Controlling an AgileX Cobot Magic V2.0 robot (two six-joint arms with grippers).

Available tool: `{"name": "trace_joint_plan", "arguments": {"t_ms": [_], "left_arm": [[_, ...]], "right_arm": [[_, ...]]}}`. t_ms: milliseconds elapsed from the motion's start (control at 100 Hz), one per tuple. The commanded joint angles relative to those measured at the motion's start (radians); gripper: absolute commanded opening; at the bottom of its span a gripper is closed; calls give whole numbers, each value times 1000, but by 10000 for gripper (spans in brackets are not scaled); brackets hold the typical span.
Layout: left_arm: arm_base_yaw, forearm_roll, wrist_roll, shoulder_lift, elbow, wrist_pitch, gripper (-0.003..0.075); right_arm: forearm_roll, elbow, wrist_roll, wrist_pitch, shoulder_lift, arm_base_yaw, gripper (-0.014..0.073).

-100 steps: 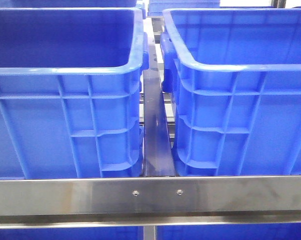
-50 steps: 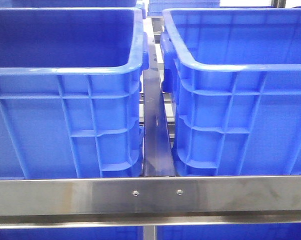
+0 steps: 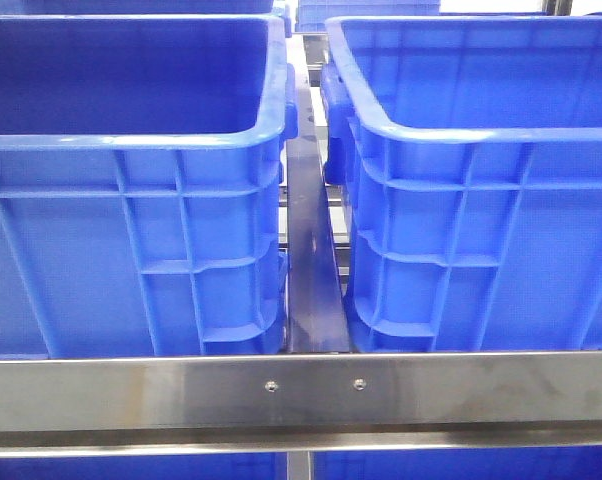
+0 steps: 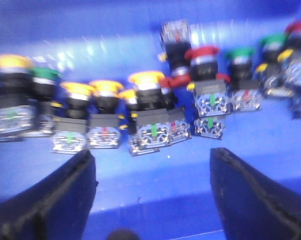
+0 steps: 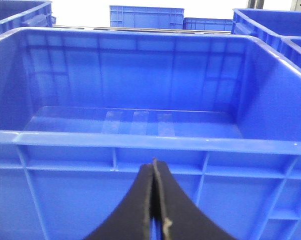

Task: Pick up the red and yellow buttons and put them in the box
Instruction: 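Reach the left gripper down into the bin of push-button switches, then grasp a yellow-capped button with the left gripper and lift it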

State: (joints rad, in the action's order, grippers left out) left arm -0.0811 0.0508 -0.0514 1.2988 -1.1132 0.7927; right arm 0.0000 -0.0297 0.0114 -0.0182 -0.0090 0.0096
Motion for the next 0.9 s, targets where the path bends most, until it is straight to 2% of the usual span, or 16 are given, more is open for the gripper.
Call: {"name": "trace_joint_plan", "arguments": {"t_ms": [0,380,890], "left_arm": [[-8,10,-2,63,-94,14,463],[-8,57,0,347,-243,123,463],[-8,54,1,439,-251,77,463]], "right_arm": [[0,18,8,75,-24,3,-64],[0,18,8,75,-24,3,-64],[0,18,8,75,-24,3,-64]]}}
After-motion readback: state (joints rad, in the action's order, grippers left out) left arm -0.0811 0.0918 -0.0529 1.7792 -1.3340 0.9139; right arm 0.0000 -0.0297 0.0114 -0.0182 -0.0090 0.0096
